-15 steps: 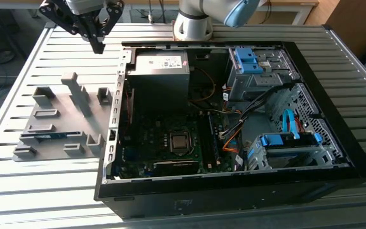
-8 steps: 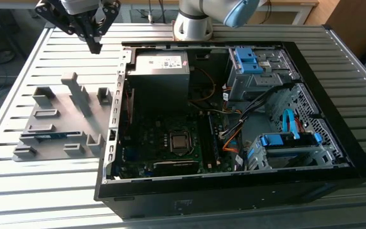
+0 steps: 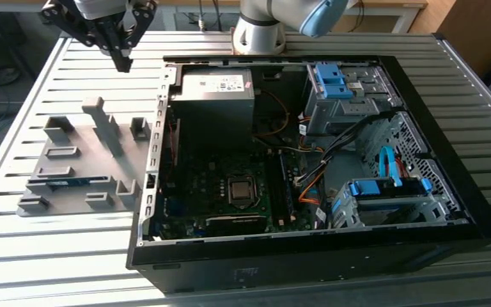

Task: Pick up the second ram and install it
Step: 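Reach for the second ram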

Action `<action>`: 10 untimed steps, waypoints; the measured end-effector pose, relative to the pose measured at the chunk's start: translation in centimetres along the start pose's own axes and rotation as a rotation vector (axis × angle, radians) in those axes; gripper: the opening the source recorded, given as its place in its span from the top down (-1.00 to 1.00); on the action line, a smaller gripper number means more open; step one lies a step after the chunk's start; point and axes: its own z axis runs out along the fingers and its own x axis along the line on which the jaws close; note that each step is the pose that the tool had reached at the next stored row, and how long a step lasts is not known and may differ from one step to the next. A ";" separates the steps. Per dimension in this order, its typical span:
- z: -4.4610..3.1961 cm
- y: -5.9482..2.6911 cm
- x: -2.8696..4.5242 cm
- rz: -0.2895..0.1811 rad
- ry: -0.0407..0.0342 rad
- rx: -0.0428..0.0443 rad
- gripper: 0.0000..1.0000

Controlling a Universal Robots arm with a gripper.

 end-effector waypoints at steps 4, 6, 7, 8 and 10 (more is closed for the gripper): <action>-0.01 -0.02 0.29 0.000 0.0001 0.0000 0.79; -0.01 -0.03 0.44 0.000 0.0001 0.0000 0.79; -0.01 -0.04 0.52 0.000 0.0000 -0.0001 0.79; -0.02 -0.04 0.61 0.000 0.0000 0.0000 0.79; -0.02 -0.06 0.77 0.000 0.0000 0.0000 0.79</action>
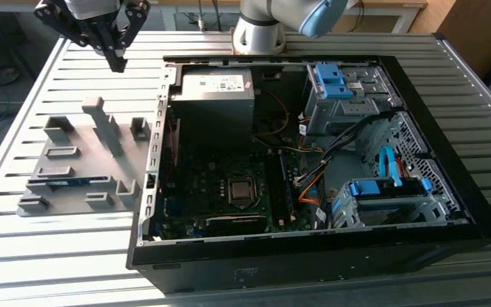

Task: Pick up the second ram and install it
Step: 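Reach for the second ram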

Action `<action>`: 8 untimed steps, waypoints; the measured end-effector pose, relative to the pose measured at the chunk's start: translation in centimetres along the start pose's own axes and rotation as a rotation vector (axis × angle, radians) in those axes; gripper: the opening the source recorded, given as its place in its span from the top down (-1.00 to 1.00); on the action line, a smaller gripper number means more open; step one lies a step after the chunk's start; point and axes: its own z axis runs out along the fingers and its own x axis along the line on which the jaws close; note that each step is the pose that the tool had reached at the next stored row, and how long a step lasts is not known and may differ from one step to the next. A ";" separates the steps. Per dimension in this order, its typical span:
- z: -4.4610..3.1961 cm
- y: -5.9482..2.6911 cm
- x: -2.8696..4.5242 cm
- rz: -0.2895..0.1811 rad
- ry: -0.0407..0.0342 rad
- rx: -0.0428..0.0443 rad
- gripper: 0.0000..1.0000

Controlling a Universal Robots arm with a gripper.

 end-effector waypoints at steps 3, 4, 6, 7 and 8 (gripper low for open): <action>-0.01 -0.02 0.25 0.000 0.0000 0.0000 0.79; -0.01 -0.03 0.34 0.000 0.0000 0.0000 0.79; -0.02 -0.04 0.50 0.000 0.0000 0.0000 0.79; -0.02 -0.04 0.58 0.000 0.0000 0.0000 0.79; -0.02 -0.05 0.65 0.000 0.0000 0.0000 0.79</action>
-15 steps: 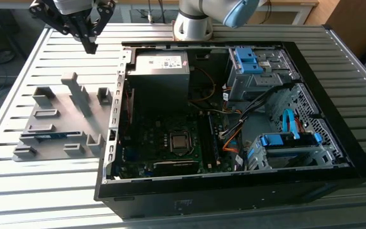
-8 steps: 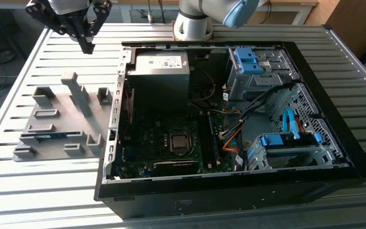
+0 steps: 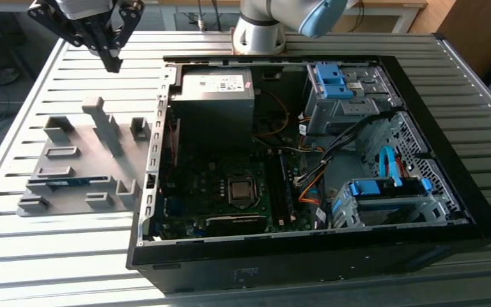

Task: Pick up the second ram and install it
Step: 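Reach for the second ram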

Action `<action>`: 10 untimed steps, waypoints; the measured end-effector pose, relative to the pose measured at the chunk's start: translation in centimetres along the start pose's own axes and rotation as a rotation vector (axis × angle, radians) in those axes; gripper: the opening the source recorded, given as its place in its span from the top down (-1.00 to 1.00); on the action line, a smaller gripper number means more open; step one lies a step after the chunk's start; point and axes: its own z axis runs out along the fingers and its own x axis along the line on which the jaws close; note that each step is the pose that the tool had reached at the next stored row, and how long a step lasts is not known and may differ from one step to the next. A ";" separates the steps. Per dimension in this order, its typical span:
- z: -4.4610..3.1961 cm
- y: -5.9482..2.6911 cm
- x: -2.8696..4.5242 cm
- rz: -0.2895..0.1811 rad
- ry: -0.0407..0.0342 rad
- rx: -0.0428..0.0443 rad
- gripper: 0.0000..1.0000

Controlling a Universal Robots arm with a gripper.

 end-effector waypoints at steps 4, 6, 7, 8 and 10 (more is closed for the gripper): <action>-0.01 -0.02 0.28 0.000 0.0000 0.0001 0.79; -0.01 -0.03 0.41 0.000 0.0000 0.0000 0.79; -0.01 -0.04 0.47 0.000 0.0000 0.0001 0.79; -0.01 -0.04 0.53 0.000 0.0000 0.0000 0.79; -0.01 -0.05 0.65 0.000 0.0001 0.0001 0.79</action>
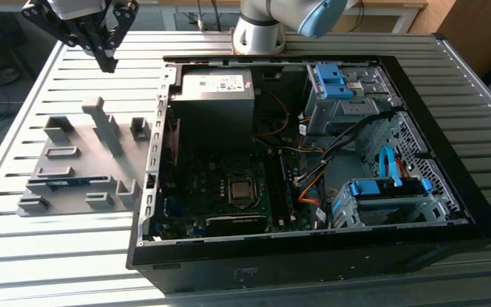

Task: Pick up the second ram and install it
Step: 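Reach for the second ram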

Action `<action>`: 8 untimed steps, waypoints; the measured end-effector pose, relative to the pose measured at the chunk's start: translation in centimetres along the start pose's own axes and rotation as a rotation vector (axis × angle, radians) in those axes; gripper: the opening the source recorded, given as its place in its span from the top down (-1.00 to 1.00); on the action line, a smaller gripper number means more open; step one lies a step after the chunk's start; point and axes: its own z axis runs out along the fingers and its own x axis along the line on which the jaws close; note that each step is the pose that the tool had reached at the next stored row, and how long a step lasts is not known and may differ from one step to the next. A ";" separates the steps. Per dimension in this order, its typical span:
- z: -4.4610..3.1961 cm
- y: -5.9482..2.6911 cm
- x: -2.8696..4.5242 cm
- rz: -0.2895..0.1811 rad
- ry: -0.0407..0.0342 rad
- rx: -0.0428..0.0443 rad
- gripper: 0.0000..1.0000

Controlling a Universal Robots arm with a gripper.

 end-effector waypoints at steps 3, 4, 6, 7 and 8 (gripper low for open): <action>0.00 -0.01 0.17 0.000 0.0000 0.0000 0.79; 0.00 -0.02 0.23 0.000 0.0000 0.0000 0.79; 0.00 -0.03 0.35 0.000 -0.0001 0.0000 0.79; -0.01 -0.03 0.42 0.000 0.0000 0.0000 0.79; -0.01 -0.04 0.48 0.000 0.0000 0.0000 0.79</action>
